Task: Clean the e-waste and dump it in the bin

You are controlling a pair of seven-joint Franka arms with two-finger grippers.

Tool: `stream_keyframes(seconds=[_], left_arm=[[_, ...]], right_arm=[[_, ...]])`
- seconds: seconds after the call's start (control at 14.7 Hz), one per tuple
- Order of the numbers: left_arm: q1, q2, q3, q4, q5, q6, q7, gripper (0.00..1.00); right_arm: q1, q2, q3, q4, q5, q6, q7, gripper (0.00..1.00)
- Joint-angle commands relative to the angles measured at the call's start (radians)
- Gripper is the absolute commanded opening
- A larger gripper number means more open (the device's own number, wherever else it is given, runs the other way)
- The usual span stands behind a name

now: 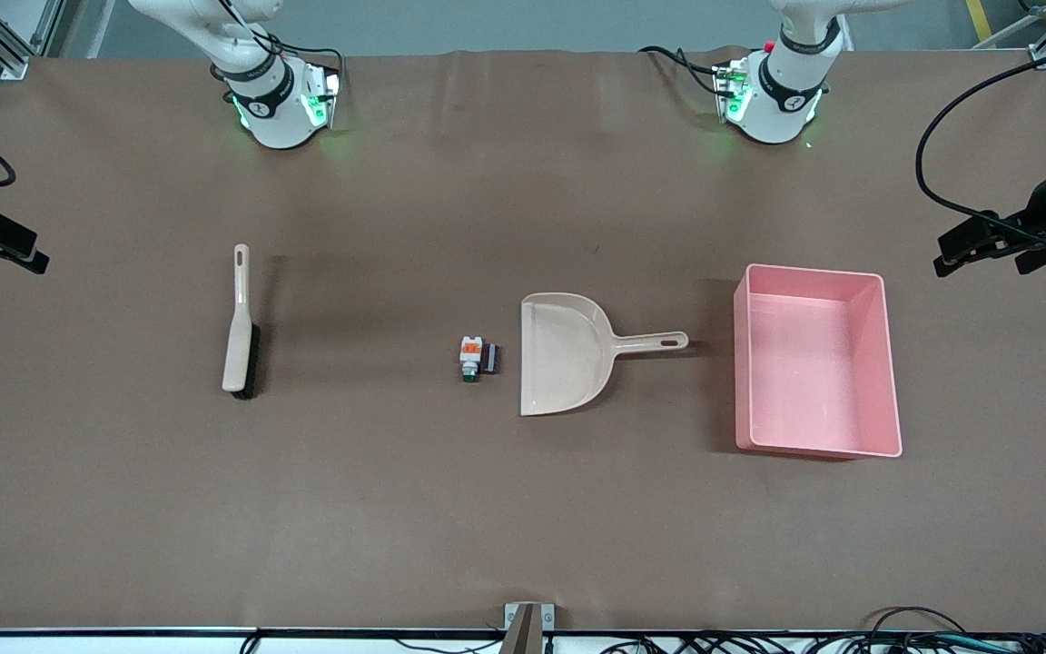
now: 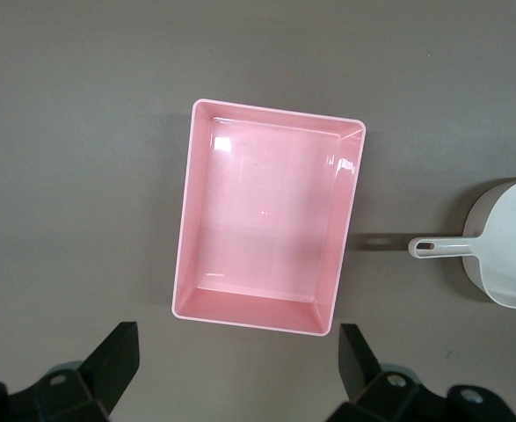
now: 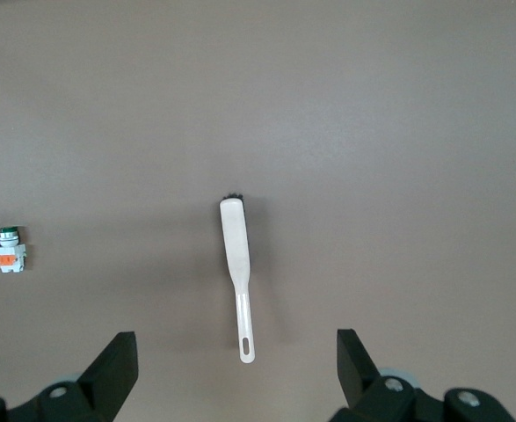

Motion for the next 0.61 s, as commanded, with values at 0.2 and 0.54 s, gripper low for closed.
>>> stream_keyframes(seconds=[0.2,0.54], left_arm=[[0.004,0.02,0.003,0.029,0.018,-0.008,0.0,1.0],[0.004,0.029,-0.003,0.061,0.009,-0.021,0.01,1.0]], right_arm=[[-0.002,-0.015,0.01,-0.011,-0.016,0.005,-0.002,1.0],[0.002,-0.012,0.01,-0.017,-0.01,-0.028,-0.011,1.0]])
